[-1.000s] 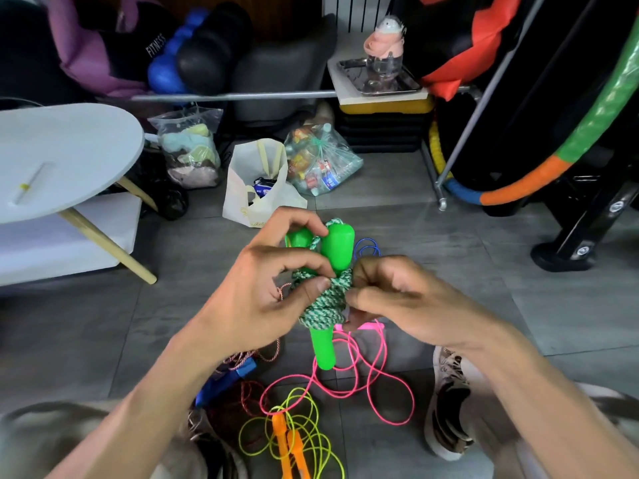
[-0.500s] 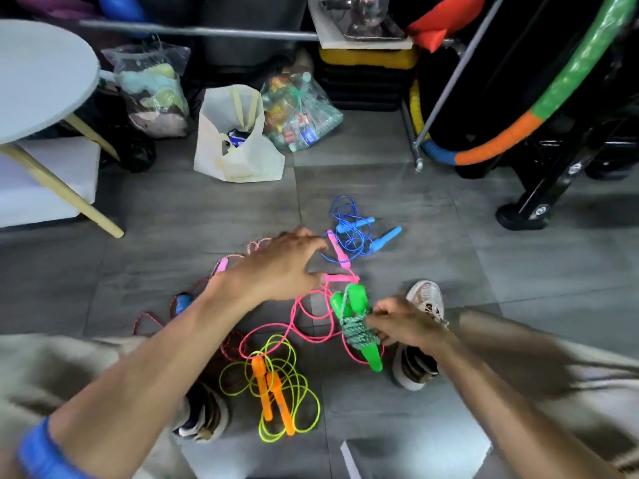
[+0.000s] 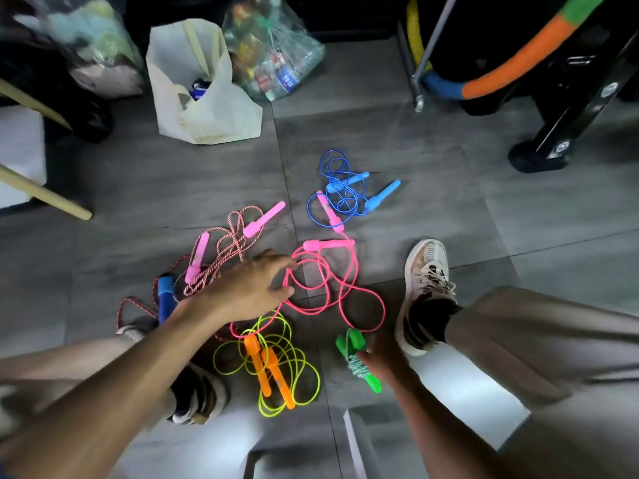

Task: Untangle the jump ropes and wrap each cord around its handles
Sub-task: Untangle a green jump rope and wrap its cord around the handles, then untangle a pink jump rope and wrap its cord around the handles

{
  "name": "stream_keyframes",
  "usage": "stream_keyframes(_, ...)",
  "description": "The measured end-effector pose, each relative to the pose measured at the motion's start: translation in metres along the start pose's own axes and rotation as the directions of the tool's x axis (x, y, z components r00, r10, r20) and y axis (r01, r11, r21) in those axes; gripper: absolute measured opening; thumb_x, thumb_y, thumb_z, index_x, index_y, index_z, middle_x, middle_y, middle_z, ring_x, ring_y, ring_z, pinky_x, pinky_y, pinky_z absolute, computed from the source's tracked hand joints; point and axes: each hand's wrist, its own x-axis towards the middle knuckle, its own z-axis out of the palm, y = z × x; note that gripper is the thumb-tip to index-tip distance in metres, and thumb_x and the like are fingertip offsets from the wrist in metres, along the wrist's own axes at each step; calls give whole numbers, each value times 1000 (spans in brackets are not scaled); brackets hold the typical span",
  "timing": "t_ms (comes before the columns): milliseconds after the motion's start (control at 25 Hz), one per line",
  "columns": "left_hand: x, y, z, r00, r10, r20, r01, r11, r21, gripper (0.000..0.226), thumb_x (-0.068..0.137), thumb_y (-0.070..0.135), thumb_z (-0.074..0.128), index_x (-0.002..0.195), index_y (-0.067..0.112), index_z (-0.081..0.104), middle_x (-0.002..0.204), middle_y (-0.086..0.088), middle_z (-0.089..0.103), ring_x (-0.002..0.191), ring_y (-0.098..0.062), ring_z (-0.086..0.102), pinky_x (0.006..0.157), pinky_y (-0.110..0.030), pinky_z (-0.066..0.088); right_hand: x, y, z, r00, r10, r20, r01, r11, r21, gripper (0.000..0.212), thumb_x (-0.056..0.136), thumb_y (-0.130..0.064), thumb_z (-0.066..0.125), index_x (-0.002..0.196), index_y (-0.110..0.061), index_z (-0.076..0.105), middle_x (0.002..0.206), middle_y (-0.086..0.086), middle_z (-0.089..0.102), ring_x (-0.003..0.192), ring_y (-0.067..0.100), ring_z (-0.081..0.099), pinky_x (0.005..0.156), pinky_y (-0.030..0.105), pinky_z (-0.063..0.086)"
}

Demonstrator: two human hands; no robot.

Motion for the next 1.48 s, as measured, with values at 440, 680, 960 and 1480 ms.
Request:
stream_keyframes(440,75,-60,91,950,-313,-8,231,718,-656,12,79,30,66,88,36,68,97,1,74,84,-4,69,79,-30,55,156,-120,-38,892,-378,-246,333,920,-205,62,84,1,50,144,-12,39,143,12,47,107,39,56,90,49,48)
stream_keyframes(680,85,-84,113,940,-338,-43,220,697,-682,25,84,13,71,83,37,69,85,13,74,80,2,69,81,-33,57,204,-147,-31,897,-393,-205,220,796,-563,49,93,-28,47,140,-13,40,137,10,52,124,34,52,98,48,41)
stream_keyframes(960,80,-80,83,926,-346,-151,150,704,-695,20,84,14,68,80,34,69,82,23,72,83,4,68,85,-35,55,182,-164,-28,910,-263,-321,135,919,-370,36,88,-41,51,105,-12,64,116,13,59,106,35,60,87,40,45)
stream_keyframes(1480,-17,79,-132,755,2,-656,-187,959,-213,36,72,44,63,102,27,53,95,-1,72,93,-27,67,76,-38,52,-109,-277,-251,802,-443,-401,595,523,610,27,67,-36,81,78,-15,67,72,1,65,67,15,60,59,30,49)
